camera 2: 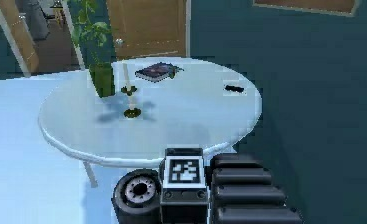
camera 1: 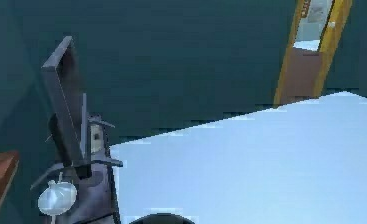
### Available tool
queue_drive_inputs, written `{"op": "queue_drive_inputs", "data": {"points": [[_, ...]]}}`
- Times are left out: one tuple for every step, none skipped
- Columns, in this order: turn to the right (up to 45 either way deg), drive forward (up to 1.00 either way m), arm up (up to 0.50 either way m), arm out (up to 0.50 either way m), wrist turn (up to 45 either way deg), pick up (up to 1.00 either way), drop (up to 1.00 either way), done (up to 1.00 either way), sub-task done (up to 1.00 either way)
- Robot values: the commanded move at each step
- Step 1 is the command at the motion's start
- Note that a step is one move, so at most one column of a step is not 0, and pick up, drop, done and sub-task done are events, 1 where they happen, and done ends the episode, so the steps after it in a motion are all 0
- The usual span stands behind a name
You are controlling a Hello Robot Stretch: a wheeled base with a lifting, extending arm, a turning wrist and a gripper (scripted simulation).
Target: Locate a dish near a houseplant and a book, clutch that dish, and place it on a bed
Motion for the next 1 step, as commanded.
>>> {"op": "queue_drive_inputs", "data": {"points": [[15.0,0.00,0.00,0.00,0.0,0.00,0.00,0.00,0.00]]}}
